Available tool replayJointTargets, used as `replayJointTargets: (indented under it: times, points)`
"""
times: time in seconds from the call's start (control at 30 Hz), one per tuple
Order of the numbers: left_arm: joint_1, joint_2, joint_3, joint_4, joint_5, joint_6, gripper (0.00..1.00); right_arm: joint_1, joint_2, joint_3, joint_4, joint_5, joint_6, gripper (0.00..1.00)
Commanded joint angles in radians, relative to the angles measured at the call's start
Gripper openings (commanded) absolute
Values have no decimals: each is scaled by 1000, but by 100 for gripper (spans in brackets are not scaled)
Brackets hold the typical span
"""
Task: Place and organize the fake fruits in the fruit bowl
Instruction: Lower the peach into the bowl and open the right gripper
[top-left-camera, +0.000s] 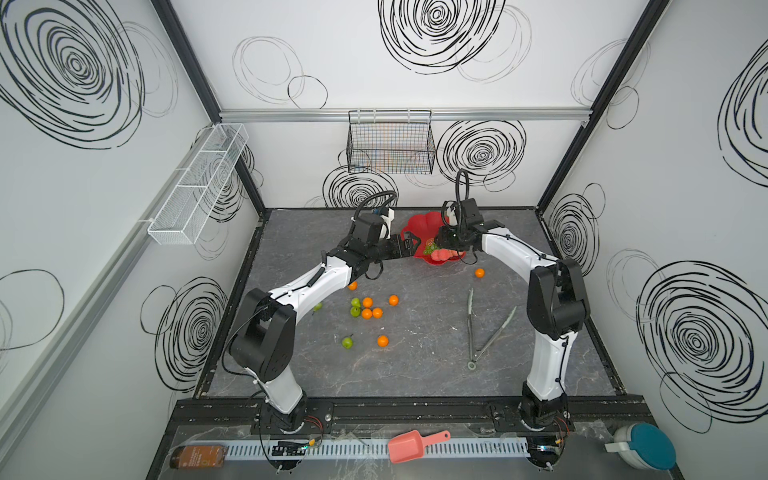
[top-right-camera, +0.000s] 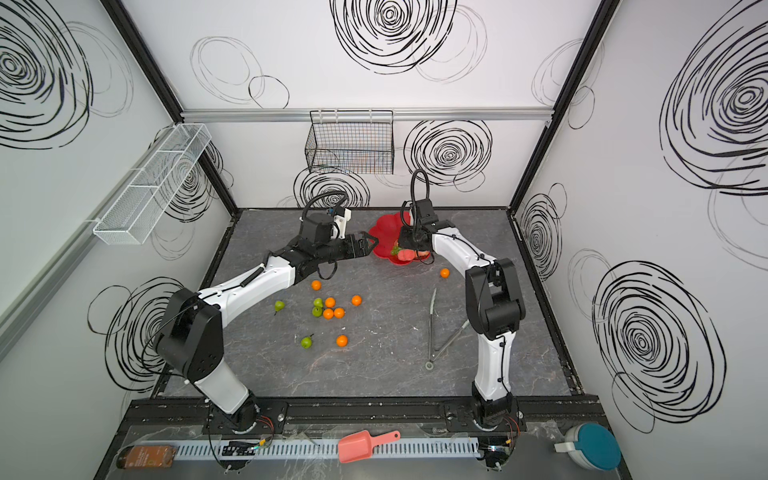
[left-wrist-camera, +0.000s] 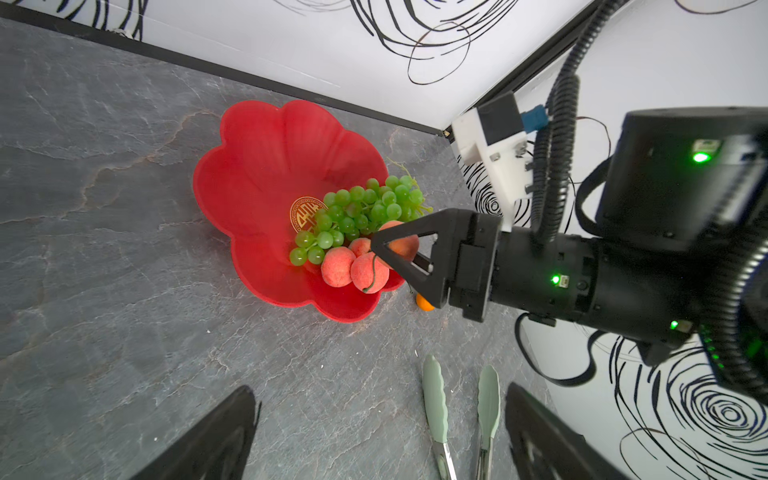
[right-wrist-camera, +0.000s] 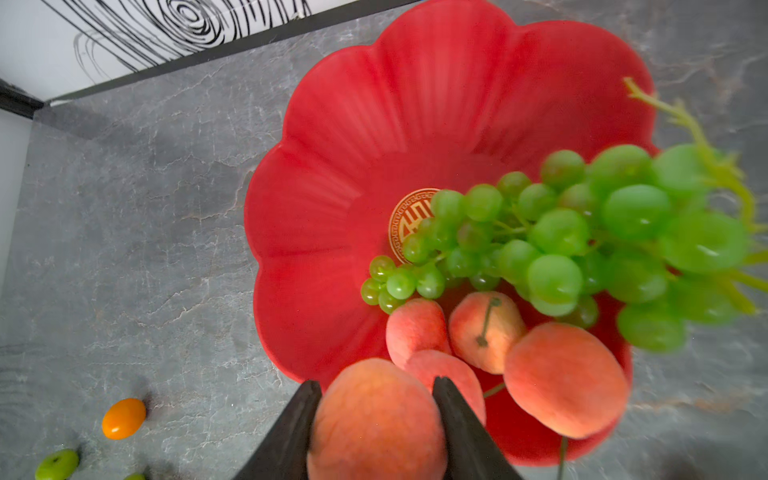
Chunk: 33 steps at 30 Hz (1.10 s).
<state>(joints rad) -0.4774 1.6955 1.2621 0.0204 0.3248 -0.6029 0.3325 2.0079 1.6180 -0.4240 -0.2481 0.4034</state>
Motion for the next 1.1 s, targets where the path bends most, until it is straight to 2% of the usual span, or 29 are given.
replayJointTargets:
  times: [0.0, 0.27, 0.53, 0.8, 1.07]
  points:
    - [7, -5, -15, 53, 20, -9, 96, 31, 58, 83, -95, 27, -46, 45]
    - [8, -7, -16, 53, 23, -9, 96, 37, 159, 187, -162, 55, -62, 46]
    - [8, -8, -18, 57, 31, -12, 96, 37, 199, 217, -180, 60, -70, 49]
    - [9, -8, -18, 58, 34, -12, 96, 38, 197, 232, -189, 60, -70, 55]
    - [5, -11, -16, 57, 35, -5, 96, 36, 135, 249, -209, 61, -72, 54]
